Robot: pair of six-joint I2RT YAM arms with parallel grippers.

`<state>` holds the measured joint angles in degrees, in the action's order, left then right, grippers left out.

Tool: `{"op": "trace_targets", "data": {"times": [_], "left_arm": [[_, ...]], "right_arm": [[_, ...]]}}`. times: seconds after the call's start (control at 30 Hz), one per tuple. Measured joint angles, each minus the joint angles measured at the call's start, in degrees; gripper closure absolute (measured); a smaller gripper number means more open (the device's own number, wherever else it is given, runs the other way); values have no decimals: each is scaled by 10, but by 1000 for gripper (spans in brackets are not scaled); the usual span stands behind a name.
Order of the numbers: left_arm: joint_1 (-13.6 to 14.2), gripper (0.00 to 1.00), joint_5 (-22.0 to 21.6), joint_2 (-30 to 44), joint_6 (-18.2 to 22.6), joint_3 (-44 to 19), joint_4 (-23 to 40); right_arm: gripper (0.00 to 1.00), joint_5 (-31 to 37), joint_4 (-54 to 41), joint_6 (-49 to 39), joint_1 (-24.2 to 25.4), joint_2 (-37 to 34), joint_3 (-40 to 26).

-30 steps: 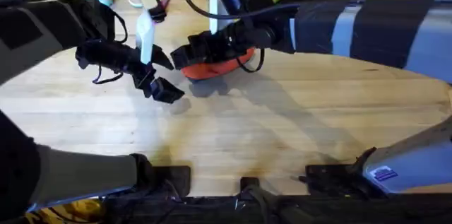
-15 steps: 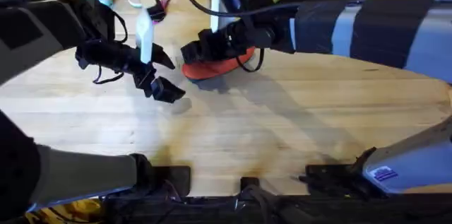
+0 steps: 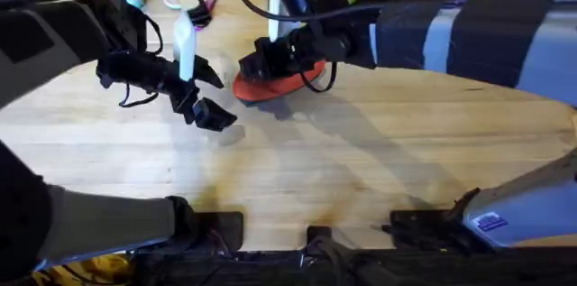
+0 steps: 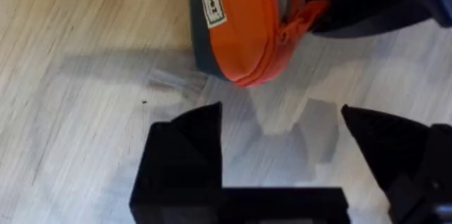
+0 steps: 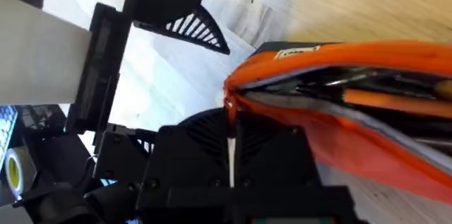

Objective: Unzip the bag, pick up the pens from the table one at a time and place them inside, then zip the bag closed.

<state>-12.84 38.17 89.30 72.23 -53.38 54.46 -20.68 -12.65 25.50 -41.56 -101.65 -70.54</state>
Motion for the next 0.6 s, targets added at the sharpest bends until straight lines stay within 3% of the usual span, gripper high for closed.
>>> {"op": "trace_targets", "data": {"times": [0.57,0.6], "left_arm": [[2,7,98,0,0,0,-42],[18,7,114,0,0,0,-61]], "right_arm": [[968,1,-10,0,2,47,0],[969,1,-10,0,2,47,0]]}}
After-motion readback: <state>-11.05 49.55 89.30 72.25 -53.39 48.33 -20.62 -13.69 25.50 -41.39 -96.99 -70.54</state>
